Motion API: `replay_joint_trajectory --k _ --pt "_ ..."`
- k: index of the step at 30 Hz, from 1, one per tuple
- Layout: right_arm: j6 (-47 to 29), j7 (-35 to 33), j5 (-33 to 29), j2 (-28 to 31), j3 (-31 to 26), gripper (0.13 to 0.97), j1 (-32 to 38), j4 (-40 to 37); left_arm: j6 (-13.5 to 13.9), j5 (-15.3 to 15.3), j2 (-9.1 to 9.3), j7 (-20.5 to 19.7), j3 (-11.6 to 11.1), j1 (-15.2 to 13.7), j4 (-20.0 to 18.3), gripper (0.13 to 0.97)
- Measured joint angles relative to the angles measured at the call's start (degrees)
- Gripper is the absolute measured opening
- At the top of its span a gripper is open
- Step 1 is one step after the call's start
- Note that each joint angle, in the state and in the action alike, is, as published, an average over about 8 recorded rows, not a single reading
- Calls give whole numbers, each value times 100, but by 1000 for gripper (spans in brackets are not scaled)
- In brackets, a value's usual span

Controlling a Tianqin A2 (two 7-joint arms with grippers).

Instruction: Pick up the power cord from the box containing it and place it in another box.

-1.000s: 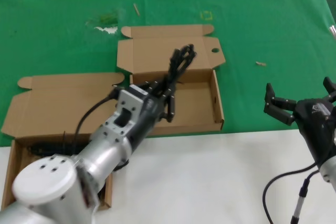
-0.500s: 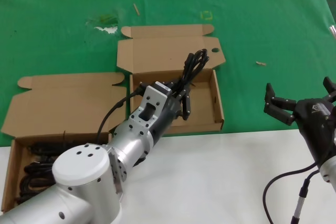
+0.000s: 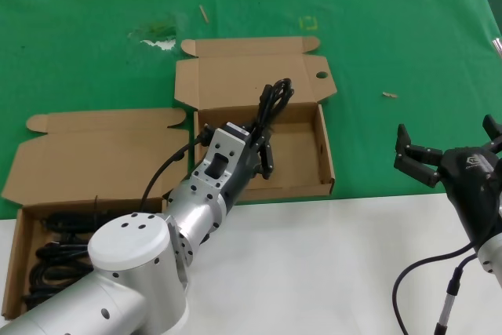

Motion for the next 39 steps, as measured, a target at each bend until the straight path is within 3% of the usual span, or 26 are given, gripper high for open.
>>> replay_joint_trajectory --k 7,13,20,25,30,34,36,39 --pt "0 0 0 0 0 966 0 0 86 -66 48 8 11 -29 137 221" --pt "0 0 0 0 0 966 0 0 196 -145 16 -67 59 -71 169 280" --pt "0 0 0 0 0 966 0 0 320 -29 -126 -221 -52 -16 -96 371" --pt "0 0 0 0 0 966 0 0 520 415 -366 -470 -635 295 -827 443" --pt "0 0 0 0 0 966 0 0 769 1023 -589 -775 -1612 806 -1851 571" --pt "0 0 0 0 0 966 0 0 1001 1530 -630 -1013 -2390 1233 -2495 648" --pt "0 0 0 0 0 966 0 0 1101 1714 -622 -1110 -2653 1382 -2679 691" --pt "0 0 0 0 0 966 0 0 1188 1855 -606 -1194 -2830 1484 -2781 755"
